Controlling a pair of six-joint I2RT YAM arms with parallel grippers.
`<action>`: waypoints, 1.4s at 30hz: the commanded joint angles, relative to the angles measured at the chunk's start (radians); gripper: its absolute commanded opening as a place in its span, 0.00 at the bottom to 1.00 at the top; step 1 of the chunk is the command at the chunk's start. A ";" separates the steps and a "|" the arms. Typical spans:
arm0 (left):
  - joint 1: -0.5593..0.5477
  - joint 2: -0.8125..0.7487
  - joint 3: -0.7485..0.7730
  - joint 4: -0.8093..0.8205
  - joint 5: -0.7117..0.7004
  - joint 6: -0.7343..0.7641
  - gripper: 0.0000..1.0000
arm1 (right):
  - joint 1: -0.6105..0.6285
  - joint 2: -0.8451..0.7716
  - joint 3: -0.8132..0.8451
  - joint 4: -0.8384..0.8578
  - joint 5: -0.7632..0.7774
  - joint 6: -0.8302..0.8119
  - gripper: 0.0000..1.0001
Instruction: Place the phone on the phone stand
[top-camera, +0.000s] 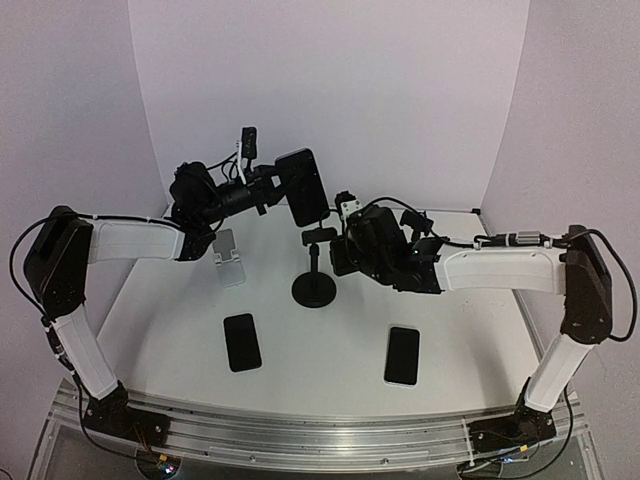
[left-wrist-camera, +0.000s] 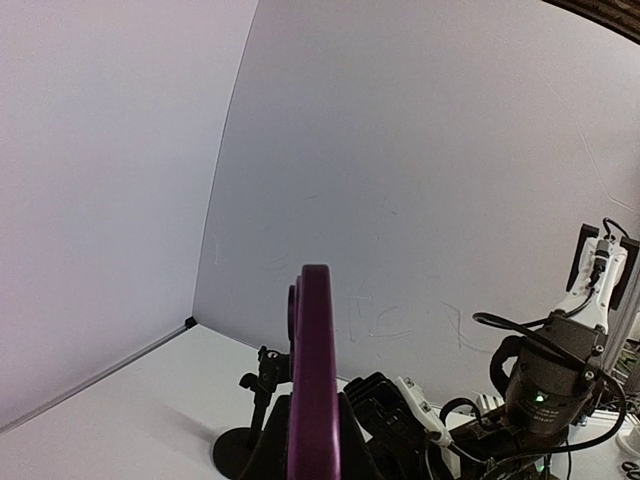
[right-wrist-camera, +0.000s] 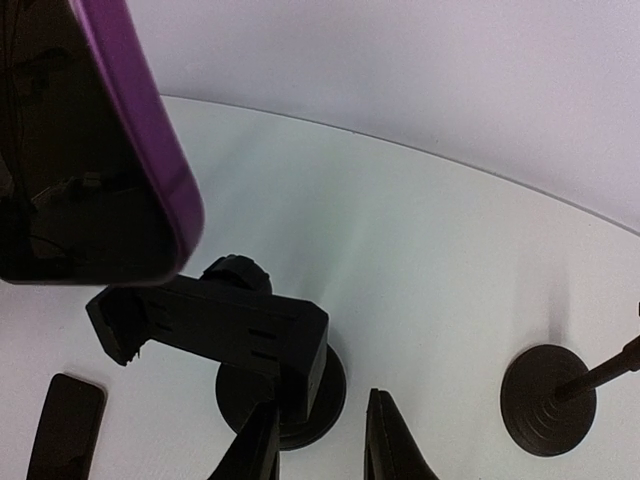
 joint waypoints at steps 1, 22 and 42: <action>-0.012 0.005 0.058 0.094 -0.020 0.029 0.00 | -0.004 0.012 0.048 0.040 0.014 -0.015 0.26; -0.068 0.068 0.063 0.130 -0.105 0.092 0.00 | -0.002 0.054 0.088 0.047 -0.024 0.014 0.00; -0.048 0.088 -0.006 0.105 -0.055 0.185 0.00 | -0.002 0.034 0.065 0.069 -0.067 0.008 0.00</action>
